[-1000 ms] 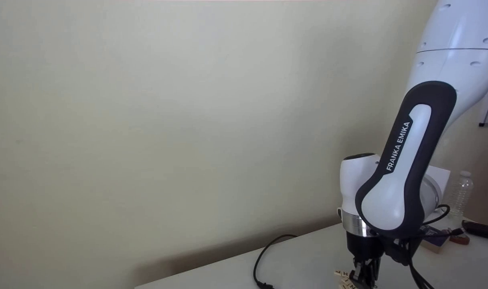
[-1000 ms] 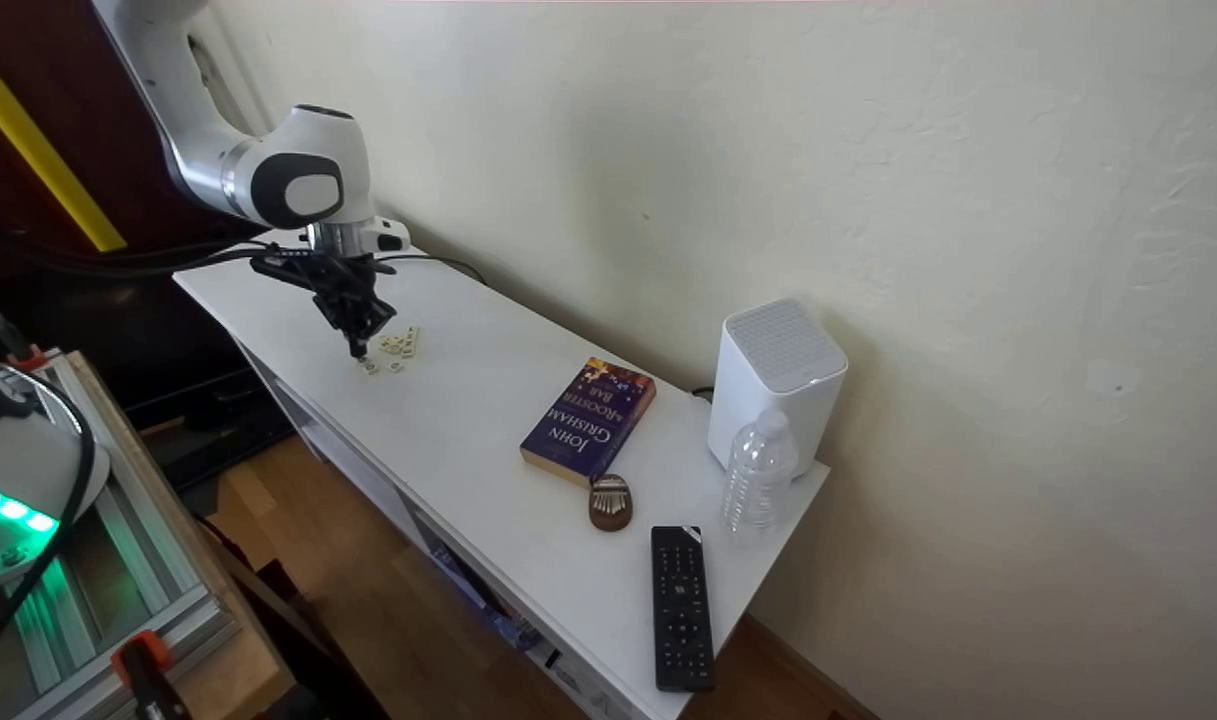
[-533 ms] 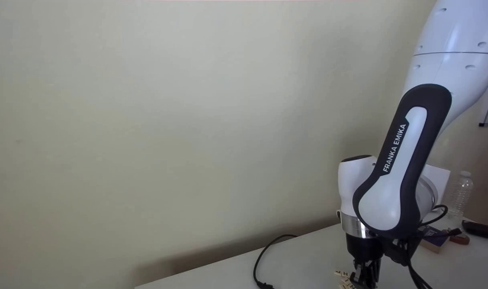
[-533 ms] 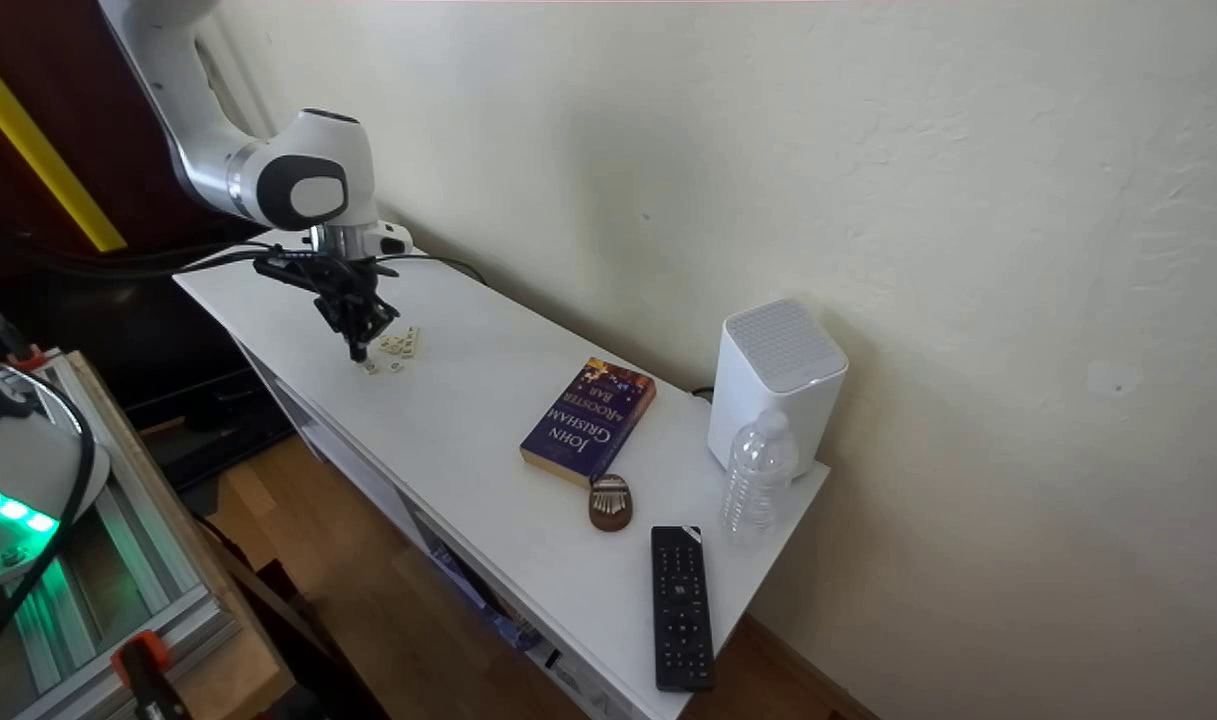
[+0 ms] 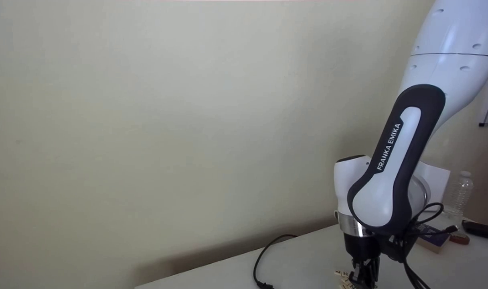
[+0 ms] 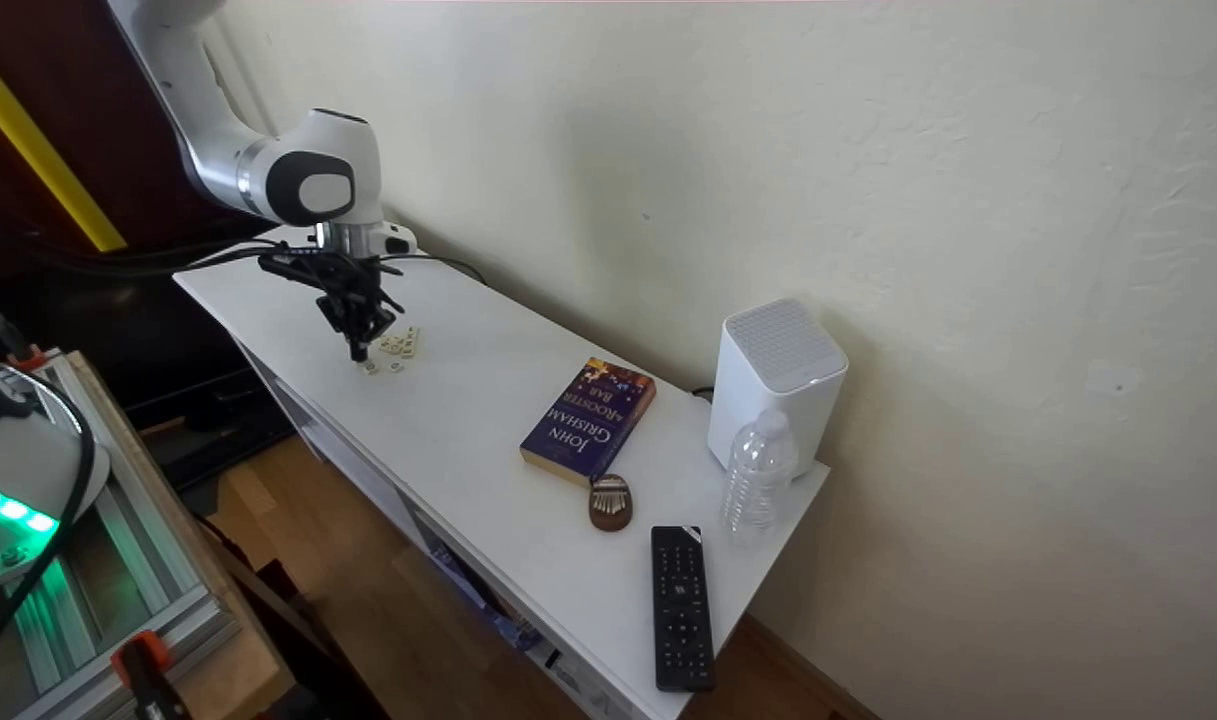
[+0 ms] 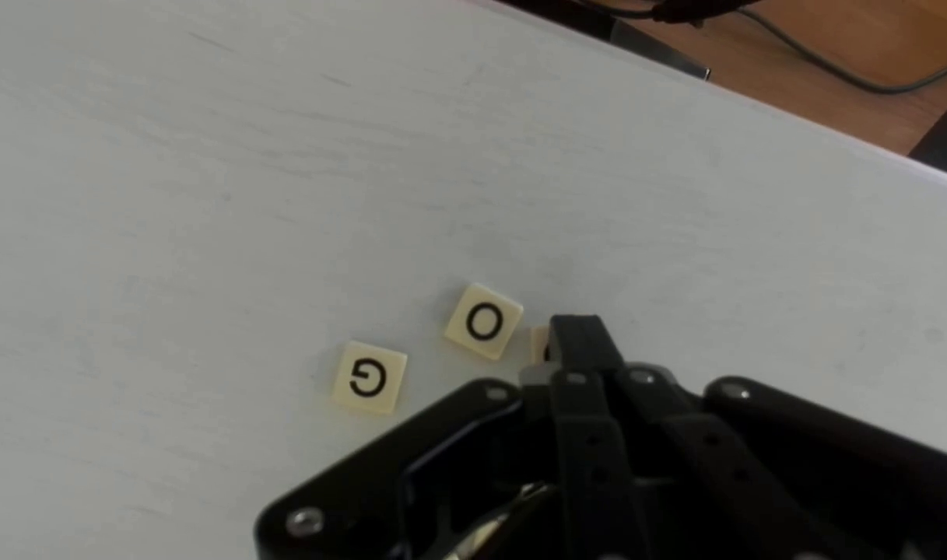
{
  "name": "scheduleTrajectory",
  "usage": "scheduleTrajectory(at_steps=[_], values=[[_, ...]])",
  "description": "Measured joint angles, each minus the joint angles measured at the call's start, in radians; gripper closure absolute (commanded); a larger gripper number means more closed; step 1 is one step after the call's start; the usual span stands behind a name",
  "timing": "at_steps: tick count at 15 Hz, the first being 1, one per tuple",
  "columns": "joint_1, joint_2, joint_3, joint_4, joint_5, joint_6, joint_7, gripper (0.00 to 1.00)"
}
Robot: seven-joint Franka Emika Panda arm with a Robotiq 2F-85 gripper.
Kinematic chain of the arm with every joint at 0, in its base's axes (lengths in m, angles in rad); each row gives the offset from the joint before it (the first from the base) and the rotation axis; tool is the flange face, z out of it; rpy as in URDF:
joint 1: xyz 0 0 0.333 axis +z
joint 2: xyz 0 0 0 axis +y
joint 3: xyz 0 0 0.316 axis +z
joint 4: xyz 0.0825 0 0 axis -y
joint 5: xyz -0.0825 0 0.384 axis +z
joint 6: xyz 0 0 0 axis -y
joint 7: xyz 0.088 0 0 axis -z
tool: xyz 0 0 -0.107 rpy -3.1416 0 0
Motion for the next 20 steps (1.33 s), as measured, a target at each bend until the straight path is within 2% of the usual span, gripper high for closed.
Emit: scheduleTrajectory(at_steps=[5, 13, 20], values=[[-0.029, 0.003, 0.016, 0.003, 0.046, 0.0, 0.029, 1.0], [-0.187, 0.02, 0.114, 0.004, 0.264, 0.002, 0.052, 1.0], [-0.209, 0.023, 0.126, 0.003, 0.399, 0.004, 0.145, 1.0]])
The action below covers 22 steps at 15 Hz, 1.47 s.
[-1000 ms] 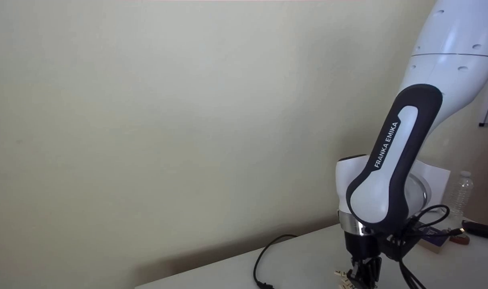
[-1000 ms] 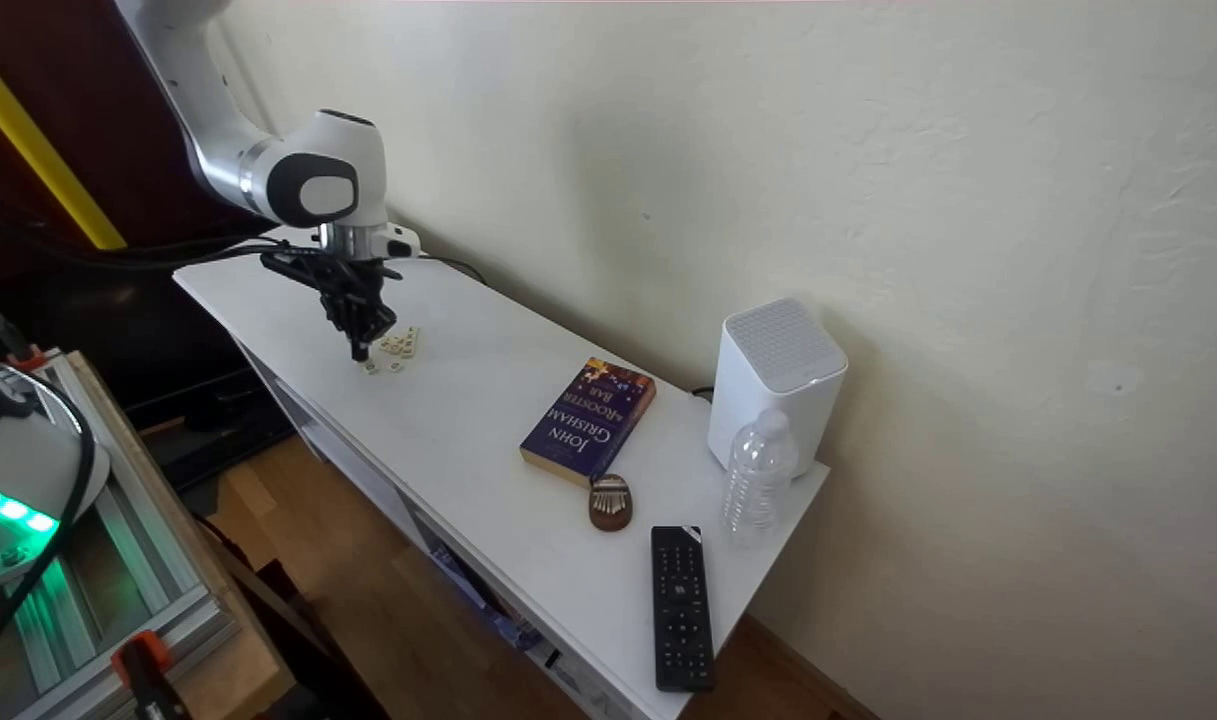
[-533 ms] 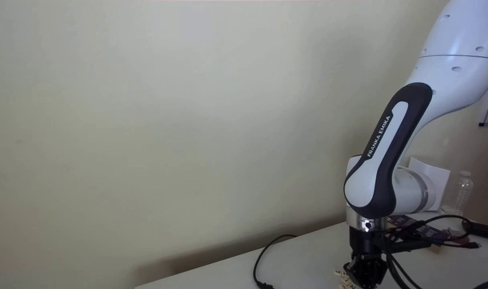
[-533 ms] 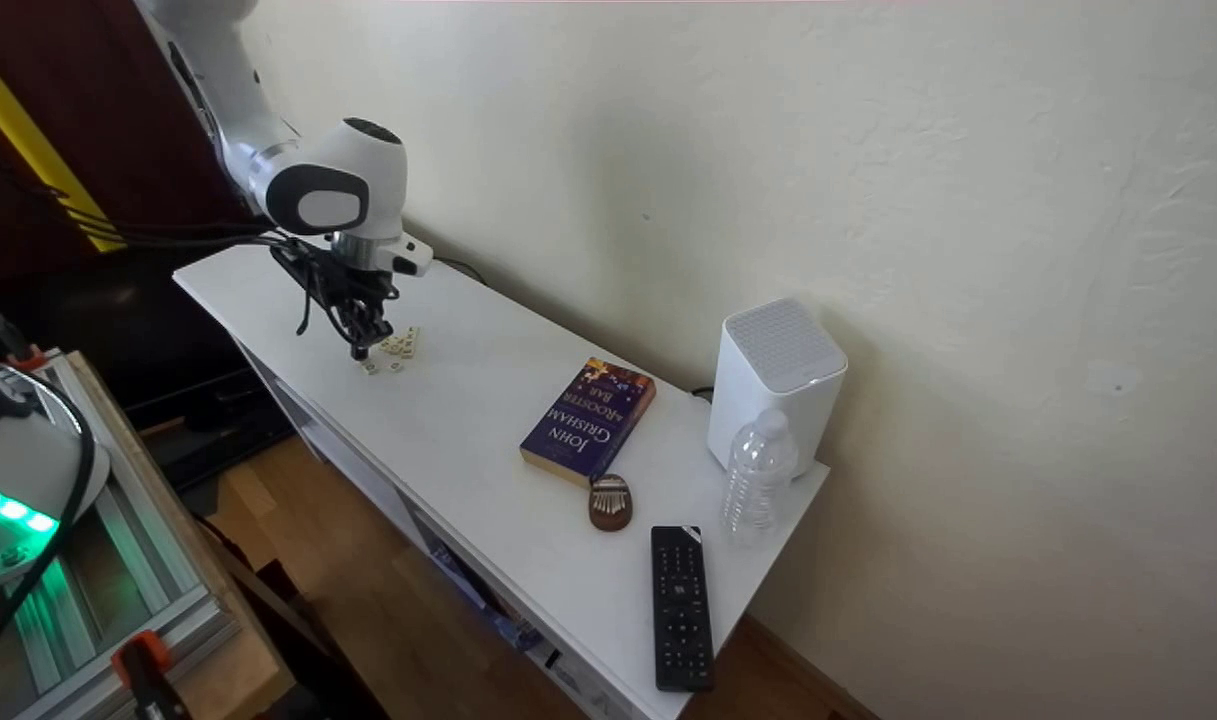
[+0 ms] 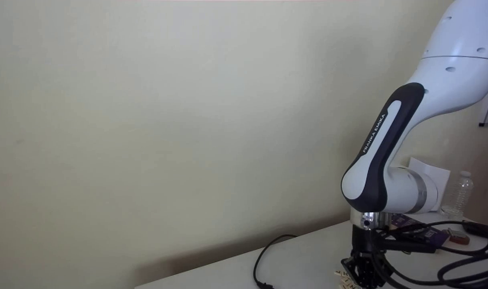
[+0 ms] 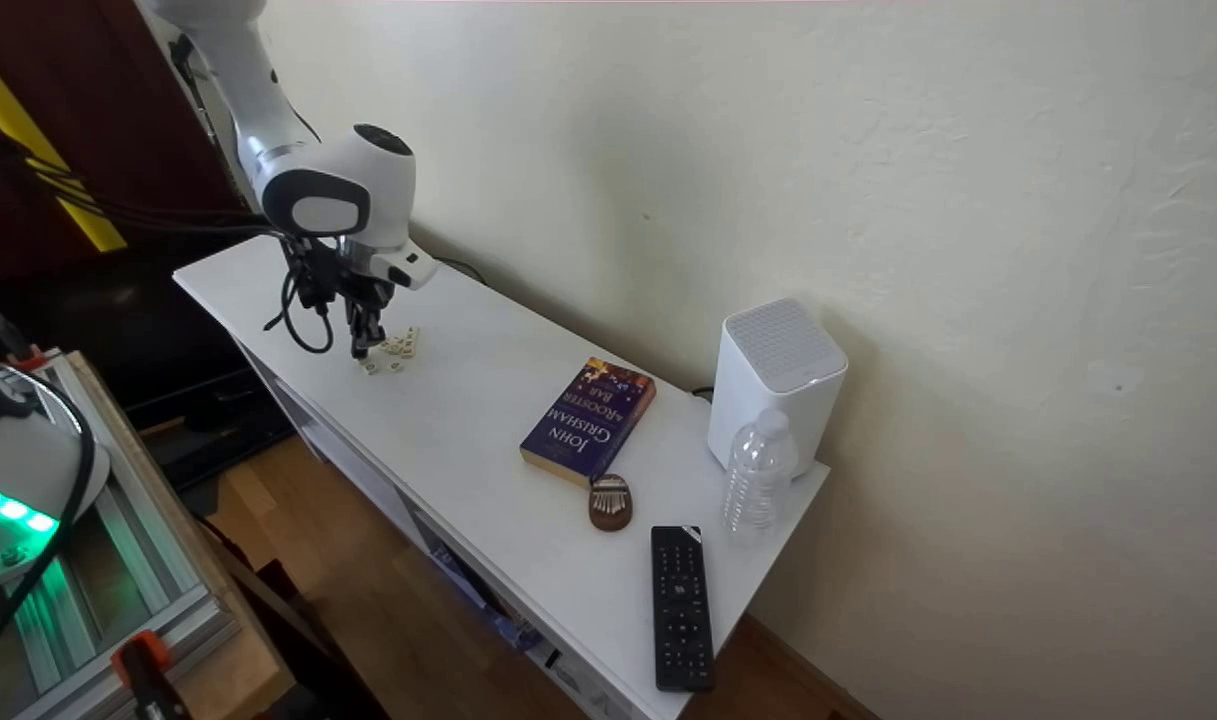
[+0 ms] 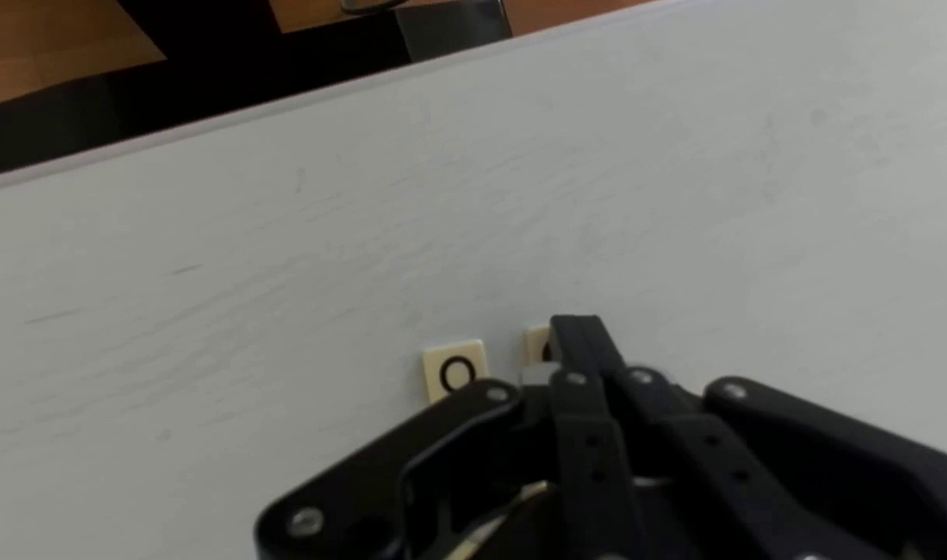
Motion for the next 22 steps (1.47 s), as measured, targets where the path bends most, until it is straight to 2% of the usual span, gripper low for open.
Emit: scheduleTrajectory(at_steps=[12, 22], values=[[0.005, -0.009, 0.003, -0.028, 0.143, 0.065, 0.174, 1.0], [-0.002, -0.02, 0.017, -0.073, 0.205, 0.163, 0.242, 1.0]])
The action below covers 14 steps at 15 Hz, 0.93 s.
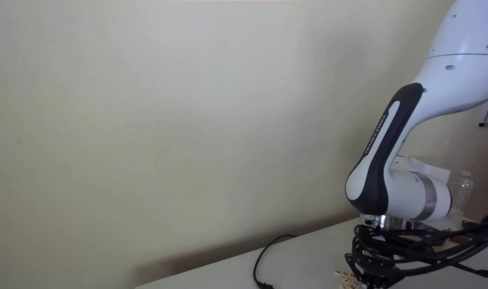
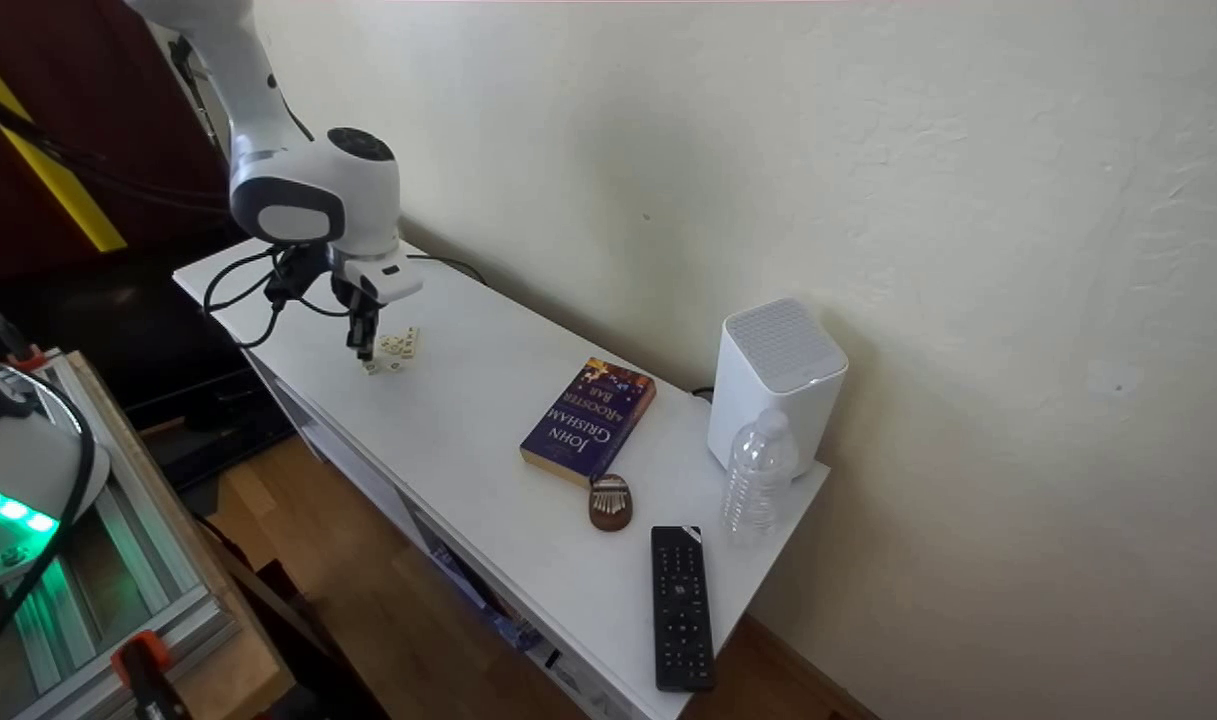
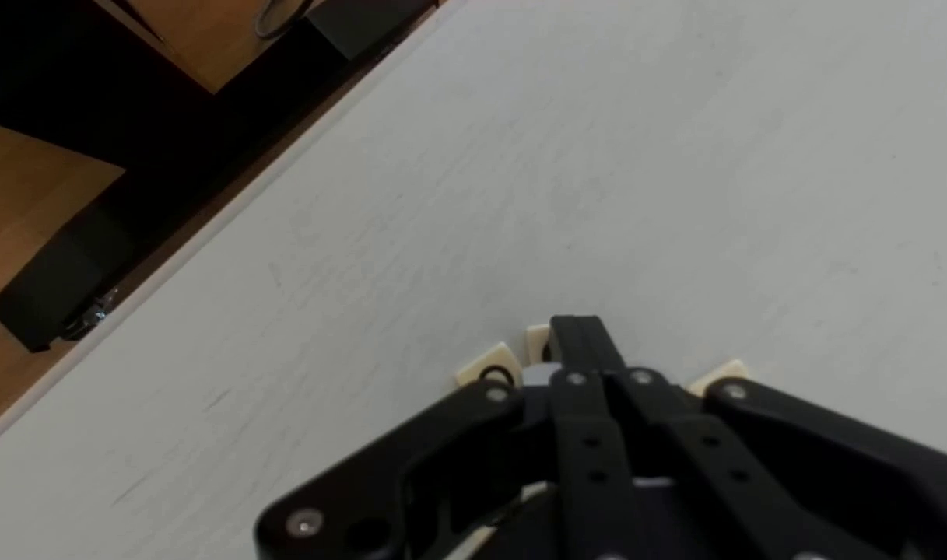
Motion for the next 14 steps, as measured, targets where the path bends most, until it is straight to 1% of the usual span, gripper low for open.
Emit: scheduleTrajectory(at_steps=[5, 10, 14], values=[[-0.032, 0.003, 0.038, -0.02, 0.041, 0.067, -0.001, 1.0], [-0.032, -0.001, 0.048, -0.049, 0.041, 0.155, -0.005, 1.0], [-0.032, -0.02, 0.056, -0.072, 0.036, 0.18, -0.017, 1.0]])
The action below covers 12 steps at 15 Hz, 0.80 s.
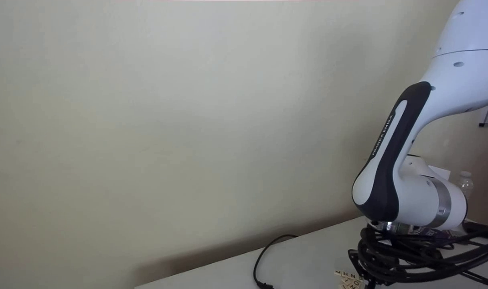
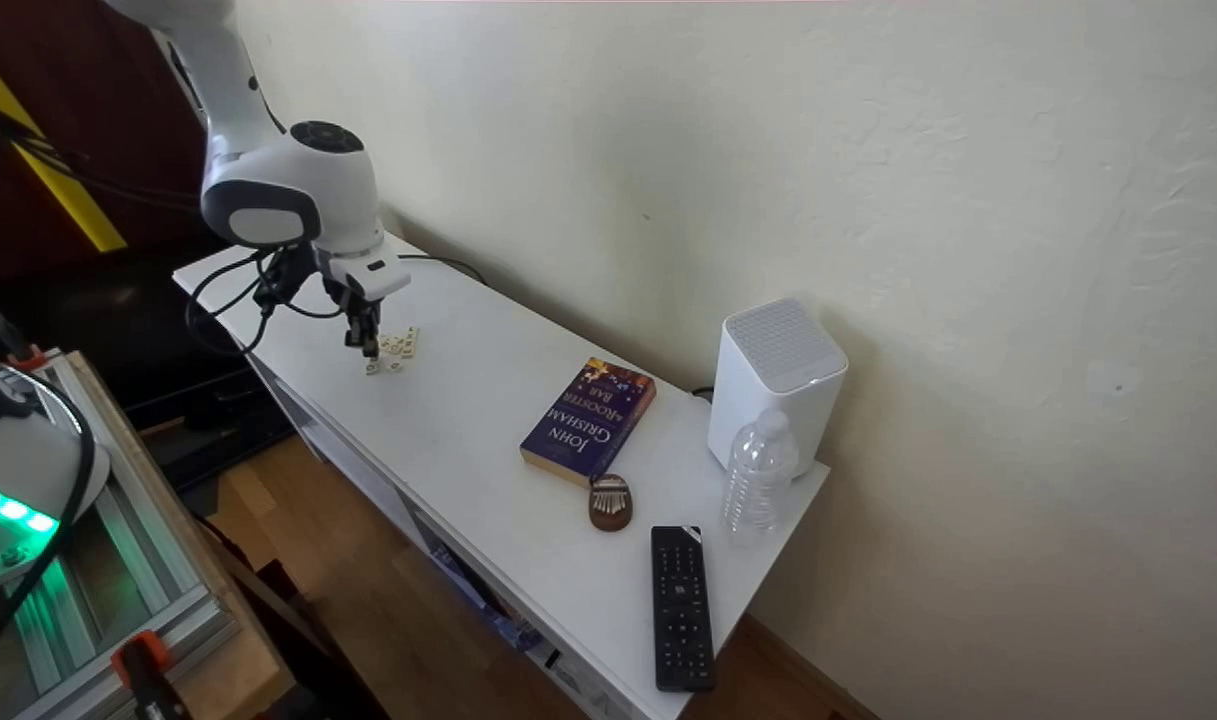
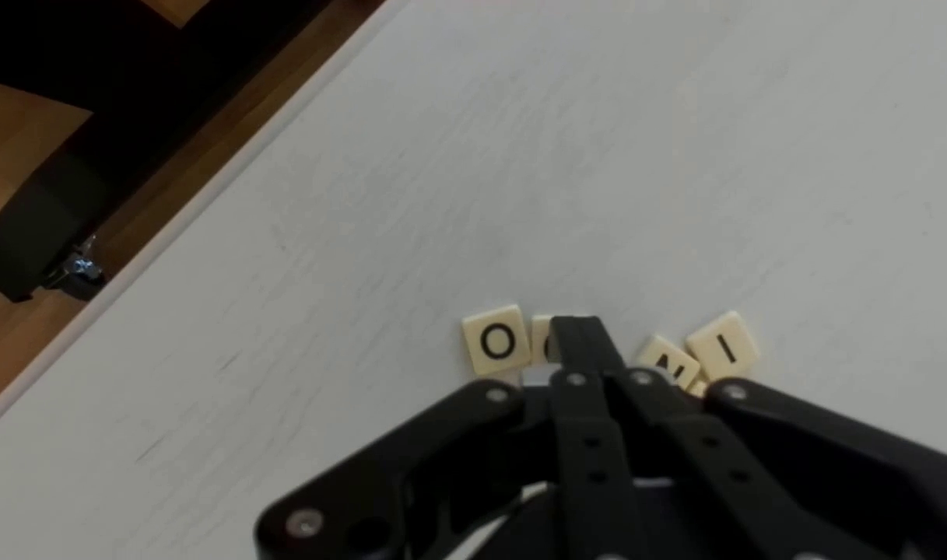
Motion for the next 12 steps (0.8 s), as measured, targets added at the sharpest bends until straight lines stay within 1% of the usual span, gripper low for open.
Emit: scheduleTrajectory(at_steps=[3, 6, 8, 12], values=[[0.004, -0.021, 0.001, -0.018, -0.011, 0.004, -0.031, 1.0], [0.021, -0.034, -0.021, -0.031, -0.086, -0.003, -0.05, 1.0], [0.054, -0.037, -0.063, -0.034, -0.153, -0.017, -0.059, 1.0], [0.148, -0.037, -0.168, -0.032, -0.266, -0.03, -0.074, 1.0]])
